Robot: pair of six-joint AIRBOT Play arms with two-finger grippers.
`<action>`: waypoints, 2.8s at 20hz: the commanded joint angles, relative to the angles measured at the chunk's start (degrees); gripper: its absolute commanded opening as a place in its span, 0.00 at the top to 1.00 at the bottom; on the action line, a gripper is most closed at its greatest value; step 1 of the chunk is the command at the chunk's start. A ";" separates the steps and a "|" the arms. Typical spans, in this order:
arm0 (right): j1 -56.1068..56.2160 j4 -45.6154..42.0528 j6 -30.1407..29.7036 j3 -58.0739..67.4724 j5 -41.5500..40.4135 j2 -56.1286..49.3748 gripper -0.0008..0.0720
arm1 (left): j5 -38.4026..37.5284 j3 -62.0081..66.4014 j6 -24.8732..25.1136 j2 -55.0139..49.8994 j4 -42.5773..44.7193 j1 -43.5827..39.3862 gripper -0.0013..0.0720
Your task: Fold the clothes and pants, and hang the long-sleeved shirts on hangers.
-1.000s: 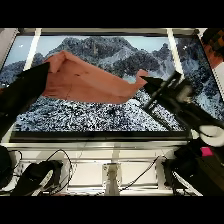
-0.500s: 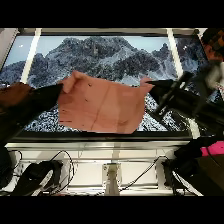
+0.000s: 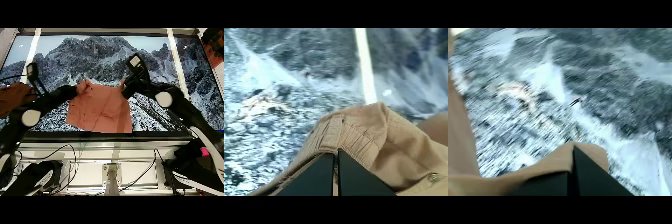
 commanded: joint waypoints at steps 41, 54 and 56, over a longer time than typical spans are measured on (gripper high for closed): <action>-33.55 2.19 -0.39 -0.52 35.39 -1.68 0.41 | -38.14 -2.10 56.17 -21.14 -10.82 27.56 0.10; -33.55 2.56 -0.35 -0.52 35.34 -1.68 0.41 | -30.82 -2.05 56.39 -30.08 -18.82 27.58 0.63; -33.55 2.67 -0.35 -0.52 35.45 -1.68 0.41 | -33.55 -2.03 56.39 -30.08 -18.86 27.58 0.96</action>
